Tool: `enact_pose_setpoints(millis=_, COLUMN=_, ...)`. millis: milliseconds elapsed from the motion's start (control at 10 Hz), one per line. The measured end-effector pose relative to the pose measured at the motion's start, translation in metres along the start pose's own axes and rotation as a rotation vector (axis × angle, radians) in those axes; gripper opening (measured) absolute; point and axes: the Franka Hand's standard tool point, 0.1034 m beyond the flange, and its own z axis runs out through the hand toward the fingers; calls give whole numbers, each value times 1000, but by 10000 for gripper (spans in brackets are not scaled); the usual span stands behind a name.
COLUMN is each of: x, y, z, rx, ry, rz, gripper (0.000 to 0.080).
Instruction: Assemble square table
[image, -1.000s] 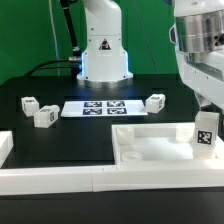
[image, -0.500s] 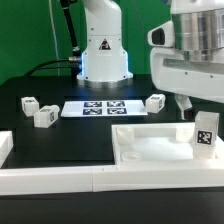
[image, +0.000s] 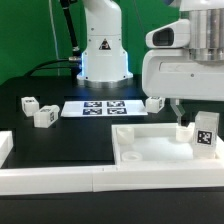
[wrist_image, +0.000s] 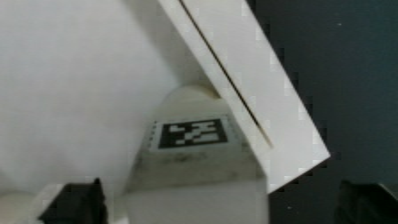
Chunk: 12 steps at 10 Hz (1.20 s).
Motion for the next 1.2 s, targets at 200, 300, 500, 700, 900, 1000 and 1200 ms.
enact_pose_setpoints(millis=200, x=0, y=0, z=0, rx=1, ry=-1, rz=26, gripper=526)
enact_pose_setpoints(millis=300, x=-1, y=-1, z=0, rx=5, ry=-4, rz=97, gripper=376)
enact_pose_setpoints(millis=500, x=-1, y=3, z=1, rx=-3, ry=-10, rz=259, gripper=297)
enact_pose_setpoints(millis=700, x=-1, y=3, z=1, rx=-4, ry=-10, rz=333, gripper=297)
enact_pose_setpoints(millis=900, x=-1, y=6, z=2, rx=7, ry=-10, rz=563, gripper=295)
enact_pose_setpoints(millis=1000, x=-1, y=7, z=2, rx=20, ry=-21, rz=673, gripper=295)
enact_pose_setpoints(millis=1200, x=-3, y=7, z=3, rx=74, ry=-56, rz=975, gripper=294)
